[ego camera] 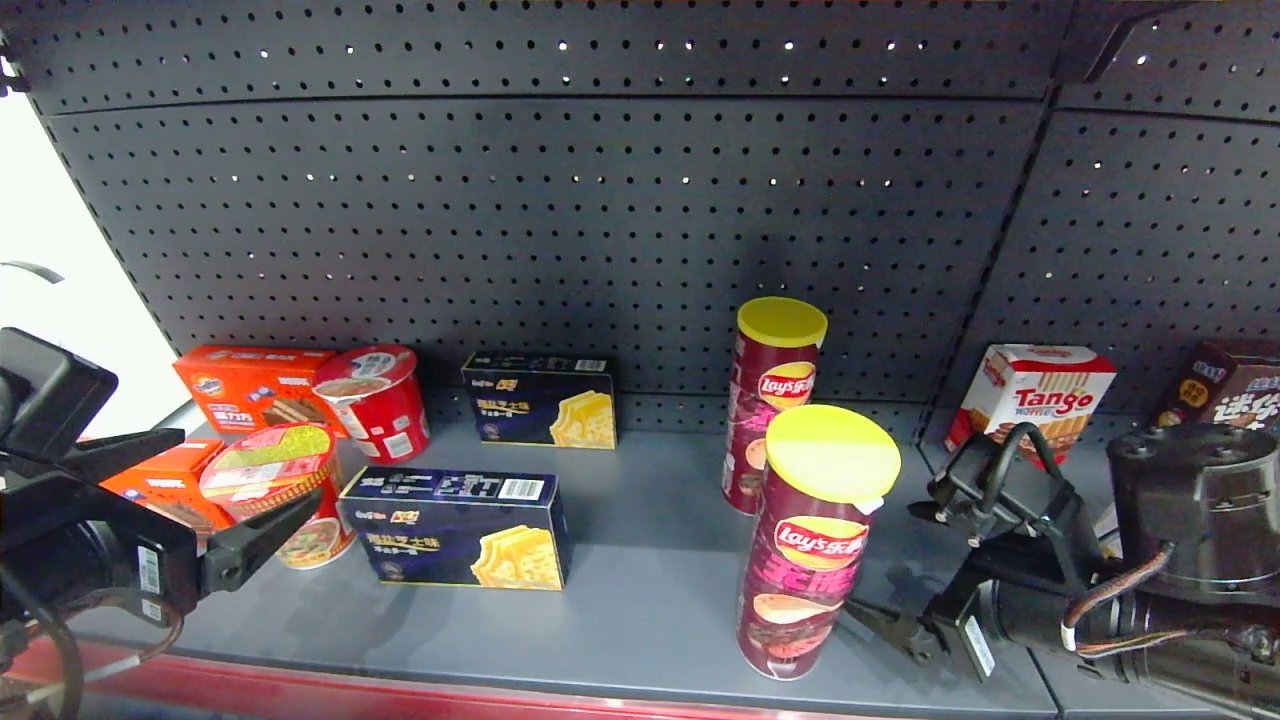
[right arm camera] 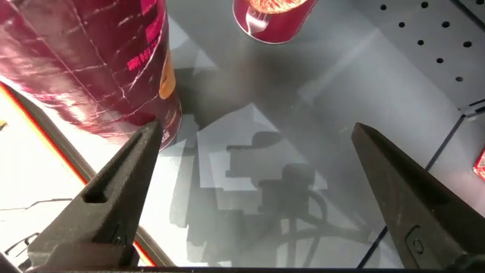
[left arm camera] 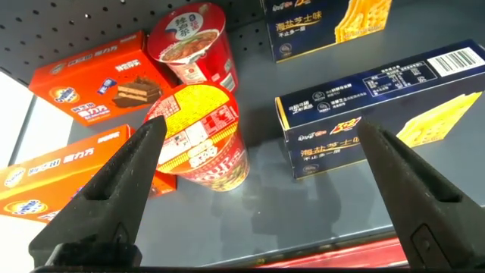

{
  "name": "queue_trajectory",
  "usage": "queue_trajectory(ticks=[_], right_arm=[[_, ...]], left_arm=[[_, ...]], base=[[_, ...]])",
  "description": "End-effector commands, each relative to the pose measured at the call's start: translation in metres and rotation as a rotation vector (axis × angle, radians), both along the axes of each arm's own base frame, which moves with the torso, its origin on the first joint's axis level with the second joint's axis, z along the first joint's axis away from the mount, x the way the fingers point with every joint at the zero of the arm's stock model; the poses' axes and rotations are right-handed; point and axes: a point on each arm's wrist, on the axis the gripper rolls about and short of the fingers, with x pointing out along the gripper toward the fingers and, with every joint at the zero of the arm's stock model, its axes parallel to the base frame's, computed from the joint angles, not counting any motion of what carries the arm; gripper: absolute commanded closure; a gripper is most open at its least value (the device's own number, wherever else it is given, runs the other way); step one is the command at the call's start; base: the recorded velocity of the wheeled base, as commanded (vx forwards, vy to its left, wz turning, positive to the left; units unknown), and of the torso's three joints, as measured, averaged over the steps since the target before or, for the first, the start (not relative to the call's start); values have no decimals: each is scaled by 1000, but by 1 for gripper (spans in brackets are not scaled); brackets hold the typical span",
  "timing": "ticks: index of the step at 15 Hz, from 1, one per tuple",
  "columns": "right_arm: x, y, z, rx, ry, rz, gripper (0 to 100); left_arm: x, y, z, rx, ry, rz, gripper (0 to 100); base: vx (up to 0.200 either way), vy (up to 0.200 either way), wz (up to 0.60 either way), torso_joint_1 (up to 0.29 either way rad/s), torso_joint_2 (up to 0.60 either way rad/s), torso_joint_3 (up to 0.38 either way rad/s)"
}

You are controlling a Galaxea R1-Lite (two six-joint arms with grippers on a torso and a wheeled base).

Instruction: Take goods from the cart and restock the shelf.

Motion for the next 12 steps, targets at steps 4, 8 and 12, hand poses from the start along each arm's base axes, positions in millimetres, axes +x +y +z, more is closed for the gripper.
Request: queue_trajectory(ticks=[4,8,12], right_arm=[[0,2,-3,-6,8,6,0],[3,4,-4,-1,3,7,0],[4,5,-5,-1,3,6,0]], left_arm=[[0,0,0,0,1,0,0],[0,0,-1,0,2,0,0],[0,0,-1,0,2,0,0]], base=[[0,0,0,0,0,0],[0,0,0,0,0,0],[0,0,0,0,0,0]])
